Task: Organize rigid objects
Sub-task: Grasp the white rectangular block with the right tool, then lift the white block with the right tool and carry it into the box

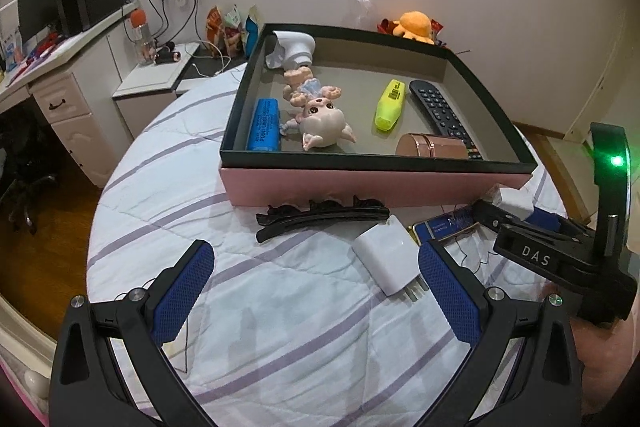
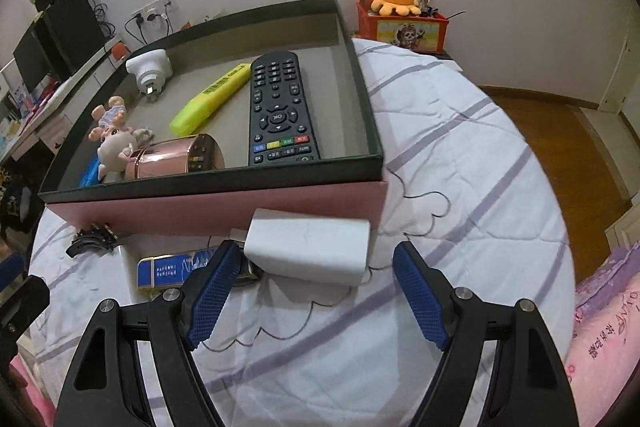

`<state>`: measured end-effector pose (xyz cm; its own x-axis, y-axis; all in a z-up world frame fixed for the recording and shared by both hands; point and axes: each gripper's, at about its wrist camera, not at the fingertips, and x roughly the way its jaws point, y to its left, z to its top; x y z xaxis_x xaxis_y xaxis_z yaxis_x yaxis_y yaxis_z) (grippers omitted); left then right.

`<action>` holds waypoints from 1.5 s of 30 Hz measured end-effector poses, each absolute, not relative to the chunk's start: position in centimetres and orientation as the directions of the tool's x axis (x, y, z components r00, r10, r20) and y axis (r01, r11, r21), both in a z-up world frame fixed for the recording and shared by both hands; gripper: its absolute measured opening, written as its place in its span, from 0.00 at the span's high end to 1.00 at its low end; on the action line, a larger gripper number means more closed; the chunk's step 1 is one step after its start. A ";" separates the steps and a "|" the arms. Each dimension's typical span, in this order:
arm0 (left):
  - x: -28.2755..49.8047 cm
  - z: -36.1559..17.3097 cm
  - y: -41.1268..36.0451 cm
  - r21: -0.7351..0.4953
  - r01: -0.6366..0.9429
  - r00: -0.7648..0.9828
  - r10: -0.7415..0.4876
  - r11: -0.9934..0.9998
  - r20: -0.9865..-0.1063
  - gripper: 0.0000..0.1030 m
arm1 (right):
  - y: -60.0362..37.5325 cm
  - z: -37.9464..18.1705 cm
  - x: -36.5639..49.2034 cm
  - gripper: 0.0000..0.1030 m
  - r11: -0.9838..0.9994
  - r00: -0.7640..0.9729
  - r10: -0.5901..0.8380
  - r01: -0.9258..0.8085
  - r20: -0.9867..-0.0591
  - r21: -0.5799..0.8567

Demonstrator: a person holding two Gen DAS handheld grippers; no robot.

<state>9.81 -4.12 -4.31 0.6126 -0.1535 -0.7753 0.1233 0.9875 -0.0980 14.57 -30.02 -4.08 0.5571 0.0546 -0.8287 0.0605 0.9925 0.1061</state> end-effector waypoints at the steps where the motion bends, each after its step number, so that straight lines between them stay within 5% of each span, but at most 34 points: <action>1: 10.0 -4.4 -4.2 -0.099 0.123 0.610 -0.154 0.987 -0.777 0.00 | -30.0 -4.1 14.6 0.26 0.992 0.564 0.060 0.057 -0.824 0.111; 2: 10.1 -4.5 -4.2 -0.100 0.122 0.608 -0.155 0.987 -0.779 0.00 | -30.0 -4.0 14.6 0.37 0.992 0.569 0.069 0.049 -0.820 0.117; 8: 10.2 -4.5 -4.3 -0.104 0.125 0.606 -0.159 0.987 -0.779 0.00 | -30.1 -4.0 14.4 0.45 0.988 0.572 0.104 0.032 -0.814 0.149; 29: 9.2 -0.6 -4.0 -0.085 0.128 0.674 -0.149 0.988 -0.723 0.00 | -28.6 2.2 10.7 0.45 0.983 0.646 0.164 -0.041 -0.746 0.181; 45: 18.0 -0.2 -1.7 -0.059 0.051 0.688 -0.078 0.997 -0.722 0.00 | -23.1 2.6 23.9 0.45 0.972 0.593 0.234 -0.153 -0.771 0.177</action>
